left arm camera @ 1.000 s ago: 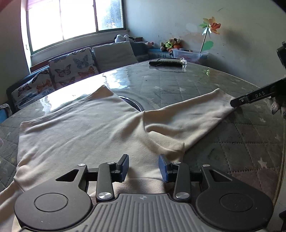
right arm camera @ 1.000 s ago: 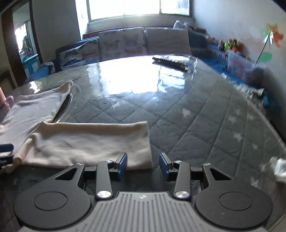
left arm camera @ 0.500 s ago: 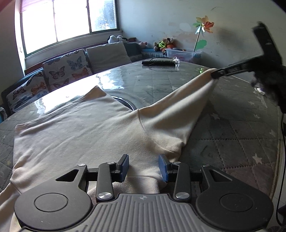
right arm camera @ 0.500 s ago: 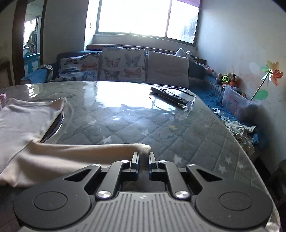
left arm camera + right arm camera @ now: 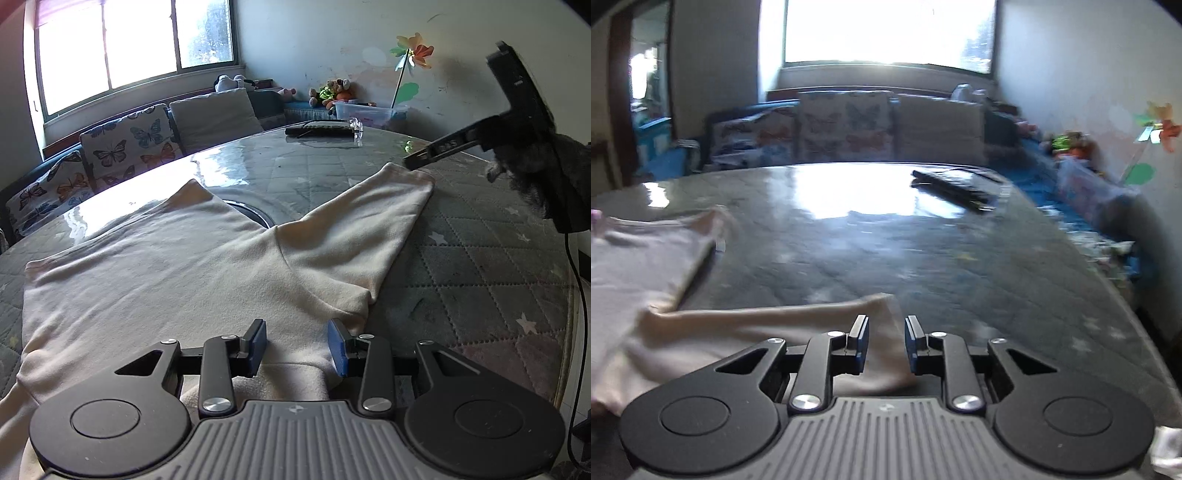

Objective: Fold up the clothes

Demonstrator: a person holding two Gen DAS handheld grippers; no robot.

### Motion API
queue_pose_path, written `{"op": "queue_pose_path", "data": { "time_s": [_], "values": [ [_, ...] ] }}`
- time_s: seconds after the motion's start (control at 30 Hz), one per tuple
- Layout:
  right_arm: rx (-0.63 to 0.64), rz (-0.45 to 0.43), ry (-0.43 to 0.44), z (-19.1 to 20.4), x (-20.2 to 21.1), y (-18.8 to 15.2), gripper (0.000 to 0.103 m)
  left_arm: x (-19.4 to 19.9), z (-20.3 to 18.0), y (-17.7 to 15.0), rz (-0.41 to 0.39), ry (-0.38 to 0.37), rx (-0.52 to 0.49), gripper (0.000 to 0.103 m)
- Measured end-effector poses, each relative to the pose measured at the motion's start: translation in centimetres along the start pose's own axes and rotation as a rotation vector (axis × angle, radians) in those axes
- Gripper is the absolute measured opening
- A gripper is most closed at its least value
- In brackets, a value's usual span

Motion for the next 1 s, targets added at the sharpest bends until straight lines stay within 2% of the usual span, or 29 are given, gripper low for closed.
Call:
{"op": "queue_pose_path", "data": {
  "time_s": [0.17, 0.3, 0.4, 0.53, 0.73, 1.0],
  "values": [
    [-0.05, 0.039, 0.075, 1.0, -2.6, 0.3, 0.02, 0.0, -0.1, -0.1, -0.001, -0.001, -0.002, 0.04],
    [-0.047, 0.023, 0.022, 0.5, -4.0, 0.5, 0.02, 0.0, 0.0, 0.0, -0.002, -0.003, 0.0, 0.04],
    [-0.083, 0.012, 0.024, -0.2, -3.7, 0.7, 0.022, 0.0, 0.0, 0.0, -0.003, -0.006, 0.003, 0.04],
    [-0.116, -0.015, 0.004, -1.4, -1.9, 0.2, 0.04, -0.1, 0.0, 0.0, -0.003, -0.006, 0.005, 0.04],
    [-0.201, 0.013, 0.013, -3.3, -0.1, -2.1, 0.04, 0.0, 0.0, 0.1, -0.003, 0.001, 0.009, 0.041],
    [-0.275, 0.014, 0.018, -3.8, -0.9, -2.8, 0.04, 0.7, 0.3, 0.6, -0.022, 0.019, 0.026, 0.041]
  ]
}}
Point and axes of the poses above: each gripper's, at about its wrist camera, not at the fingertips, and x roughly against the way its jaws point, z to its left, y to its top, the point moved 7 cm from there along -x, roughly the way its jaws point, and after that the axes turned 7 degrees about z, right-handed, at the moved point
